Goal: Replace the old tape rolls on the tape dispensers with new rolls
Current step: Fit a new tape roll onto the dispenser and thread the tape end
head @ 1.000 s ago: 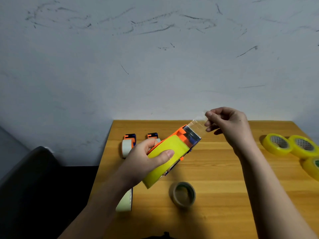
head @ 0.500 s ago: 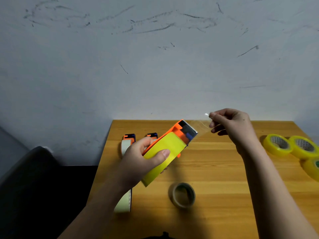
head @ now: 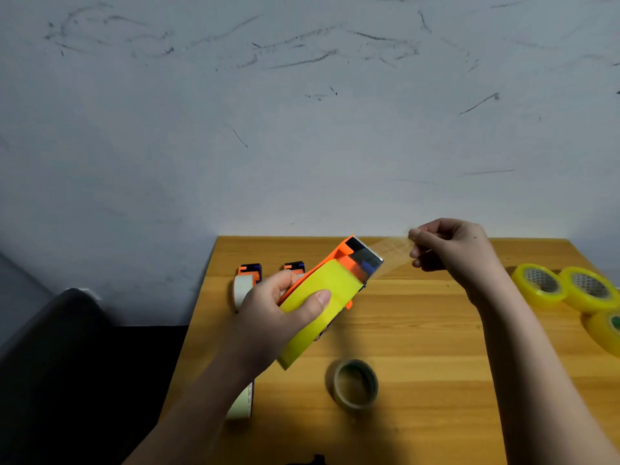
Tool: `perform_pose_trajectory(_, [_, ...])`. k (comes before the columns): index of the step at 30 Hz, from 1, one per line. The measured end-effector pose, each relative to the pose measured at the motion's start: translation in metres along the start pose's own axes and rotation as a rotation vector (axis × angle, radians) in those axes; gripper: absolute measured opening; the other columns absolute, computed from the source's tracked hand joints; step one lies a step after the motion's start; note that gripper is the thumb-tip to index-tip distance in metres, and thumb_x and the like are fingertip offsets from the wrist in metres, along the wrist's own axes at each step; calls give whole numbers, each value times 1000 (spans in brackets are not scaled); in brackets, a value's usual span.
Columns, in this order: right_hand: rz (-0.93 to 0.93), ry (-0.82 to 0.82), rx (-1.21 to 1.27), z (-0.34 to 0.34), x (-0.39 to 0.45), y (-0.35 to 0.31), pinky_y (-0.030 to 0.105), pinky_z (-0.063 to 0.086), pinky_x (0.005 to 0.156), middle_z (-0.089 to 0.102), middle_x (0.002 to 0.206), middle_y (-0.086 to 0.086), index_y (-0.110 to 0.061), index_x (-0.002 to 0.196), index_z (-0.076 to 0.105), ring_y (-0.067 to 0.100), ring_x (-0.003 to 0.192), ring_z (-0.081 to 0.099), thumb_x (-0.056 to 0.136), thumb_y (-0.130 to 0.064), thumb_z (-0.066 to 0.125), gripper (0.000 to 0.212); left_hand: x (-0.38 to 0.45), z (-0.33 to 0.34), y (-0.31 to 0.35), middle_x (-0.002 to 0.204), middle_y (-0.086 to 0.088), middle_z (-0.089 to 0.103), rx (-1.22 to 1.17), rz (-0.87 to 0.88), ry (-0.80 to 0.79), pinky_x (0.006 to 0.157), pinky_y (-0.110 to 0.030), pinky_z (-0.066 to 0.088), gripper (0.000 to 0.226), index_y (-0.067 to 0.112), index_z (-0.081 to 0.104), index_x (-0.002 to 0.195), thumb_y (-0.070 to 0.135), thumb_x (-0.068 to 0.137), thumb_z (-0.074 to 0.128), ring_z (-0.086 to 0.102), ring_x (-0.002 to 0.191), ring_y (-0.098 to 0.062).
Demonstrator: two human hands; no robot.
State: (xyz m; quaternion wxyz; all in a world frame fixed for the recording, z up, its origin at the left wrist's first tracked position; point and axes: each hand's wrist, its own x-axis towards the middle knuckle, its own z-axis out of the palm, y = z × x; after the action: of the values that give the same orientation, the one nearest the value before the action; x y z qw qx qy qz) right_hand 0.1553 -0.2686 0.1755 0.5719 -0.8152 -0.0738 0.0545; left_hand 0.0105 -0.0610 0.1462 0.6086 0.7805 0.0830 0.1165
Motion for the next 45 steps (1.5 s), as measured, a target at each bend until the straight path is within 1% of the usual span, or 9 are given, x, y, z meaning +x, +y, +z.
perform_pose_trajectory(5, [-62, 58, -134, 1, -1, -2, 31, 55, 60, 70, 66, 5, -6, 86, 66, 17, 60, 67, 91, -19, 64, 14, -1, 1, 0, 55, 11, 59, 29, 15, -3, 47, -15, 41, 22, 28, 57, 62, 48, 66, 66, 56, 51, -2])
perform_pose_trajectory(9, [-104, 108, -220, 3, -1, -5, 36, 56, 63, 69, 64, 3, -9, 81, 65, 19, 60, 68, 91, -19, 63, 14, -3, 2, -2, 60, -4, 58, 76, 45, 13, 55, -45, 52, 35, 27, 56, 67, 60, 60, 62, 62, 60, -27])
perform_pose_trajectory(11, [-94, 89, -227, 3, -1, -5, 38, 57, 65, 69, 64, 3, -8, 81, 65, 20, 60, 68, 91, -18, 64, 14, -4, 2, -2, 63, -8, 60, 85, 56, 17, 58, -52, 53, 37, 24, 54, 68, 60, 61, 62, 64, 63, -32])
perform_pose_trajectory(17, [-48, 69, -100, -7, -6, -8, 30, 54, 58, 68, 66, 7, -7, 84, 64, 14, 55, 65, 92, -17, 63, 13, -7, 4, 2, 56, 9, 57, 57, 51, 48, 51, -27, 46, 25, 36, 57, 64, 61, 61, 58, 58, 56, -10])
perform_pose_trajectory(21, [-65, 100, -133, -5, -5, -8, 29, 55, 58, 68, 65, 5, -7, 83, 65, 14, 55, 66, 92, -18, 63, 14, -8, 3, 1, 64, 0, 62, 75, 68, 31, 57, -43, 56, 30, 31, 57, 69, 59, 62, 62, 66, 63, -21])
perform_pose_trajectory(25, [-83, 97, -156, 1, -3, -6, 31, 54, 59, 68, 65, 4, -8, 84, 65, 12, 53, 65, 92, -19, 63, 14, -9, 0, 0, 67, -9, 62, 113, 99, 26, 56, -52, 54, 42, 19, 53, 70, 59, 63, 62, 65, 63, -26])
perform_pose_trajectory(37, [-54, 13, -109, 0, 6, -24, 27, 51, 57, 64, 67, 7, -2, 87, 65, 10, 50, 61, 91, -16, 64, 15, -12, -3, -2, 67, -3, 63, 95, 108, -27, 55, -41, 56, 31, 30, 54, 69, 59, 62, 63, 67, 63, -20])
perform_pose_trajectory(41, [-39, -48, -97, -10, 4, -24, 24, 51, 55, 63, 66, 8, -3, 85, 65, 9, 49, 62, 91, -16, 64, 14, -12, -3, -1, 55, 9, 56, 17, 101, 28, 49, -21, 43, 21, 35, 57, 64, 56, 62, 60, 55, 52, -4])
perform_pose_trajectory(45, [-48, -8, -121, -5, 3, -14, 26, 49, 56, 66, 64, 4, -7, 82, 64, 10, 51, 63, 90, -17, 64, 13, -13, -2, -5, 60, -2, 59, 11, 92, 2, 49, -35, 49, 27, 30, 57, 67, 56, 62, 62, 60, 56, -19])
